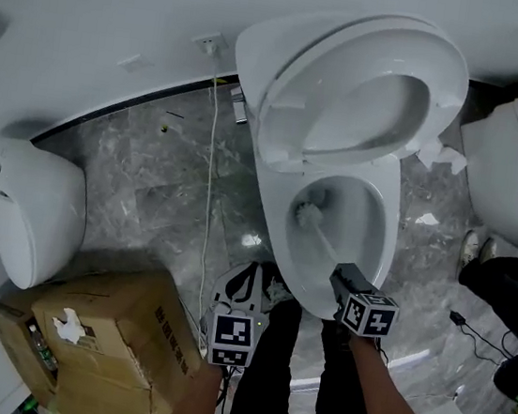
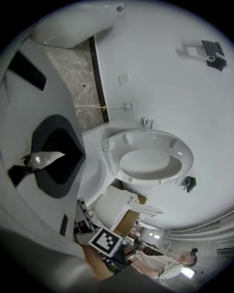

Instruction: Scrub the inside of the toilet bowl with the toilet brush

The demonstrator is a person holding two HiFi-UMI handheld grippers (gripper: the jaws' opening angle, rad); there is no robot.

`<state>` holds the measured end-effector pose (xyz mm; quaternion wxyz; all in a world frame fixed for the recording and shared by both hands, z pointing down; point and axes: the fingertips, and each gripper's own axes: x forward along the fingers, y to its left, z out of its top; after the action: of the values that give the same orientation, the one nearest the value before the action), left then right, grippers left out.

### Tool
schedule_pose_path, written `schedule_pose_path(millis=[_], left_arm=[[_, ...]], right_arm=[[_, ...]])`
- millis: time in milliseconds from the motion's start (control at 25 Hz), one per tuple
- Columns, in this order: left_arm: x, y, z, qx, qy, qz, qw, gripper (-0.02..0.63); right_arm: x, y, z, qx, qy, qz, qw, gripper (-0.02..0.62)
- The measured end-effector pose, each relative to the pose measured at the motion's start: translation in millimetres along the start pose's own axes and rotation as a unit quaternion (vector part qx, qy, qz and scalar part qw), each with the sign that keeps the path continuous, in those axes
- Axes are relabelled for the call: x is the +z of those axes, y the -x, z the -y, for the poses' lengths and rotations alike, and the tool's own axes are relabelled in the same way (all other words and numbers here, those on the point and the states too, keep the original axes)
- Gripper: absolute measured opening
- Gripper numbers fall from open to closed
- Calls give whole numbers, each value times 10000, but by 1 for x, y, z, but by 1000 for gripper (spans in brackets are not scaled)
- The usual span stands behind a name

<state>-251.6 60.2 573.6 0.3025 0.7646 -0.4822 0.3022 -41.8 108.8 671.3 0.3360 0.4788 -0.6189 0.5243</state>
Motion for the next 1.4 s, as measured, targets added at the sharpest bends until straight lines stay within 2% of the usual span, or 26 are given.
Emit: schedule_pose_path(millis=[120, 280, 360, 520, 760, 840, 960, 1120, 1320, 1400], left_arm=[[-4, 3, 5, 123, 134, 28, 9998, 29], [-6, 10, 22, 289, 209, 141, 9993, 29], [-2, 13, 34, 385, 249, 269, 9986, 29], [2, 26, 57, 486, 419, 262, 9976, 29], [37, 58, 96, 738, 649, 401, 9943, 29], [50, 78, 106, 833, 682, 507, 9929, 29], [66, 115, 129, 959, 714, 722, 9902, 29], [75, 151, 158, 1171, 803, 766, 9869, 29], [65, 192, 207, 1274, 1192, 815, 9813, 29], [69, 194, 216, 1277, 1292, 931, 9789, 29]], right_arm=[[5, -2, 0, 83, 53, -6, 10000, 175], [11, 3, 0, 400, -10, -29, 9992, 175], [20, 10, 1, 339, 266, 41, 9991, 170], [29, 33, -2, 248, 653, 132, 9975, 169], [33, 102, 10, 64, 1776, 136, 9840, 169], [33, 127, 15, -3, 1977, 212, 9800, 169], [34, 173, 23, 23, 2054, 384, 9779, 168], [51, 230, 37, 92, 2255, 738, 9714, 169], [32, 291, 57, 96, 2210, 907, 9710, 167], [39, 303, 55, 86, 2224, 1069, 9690, 167]])
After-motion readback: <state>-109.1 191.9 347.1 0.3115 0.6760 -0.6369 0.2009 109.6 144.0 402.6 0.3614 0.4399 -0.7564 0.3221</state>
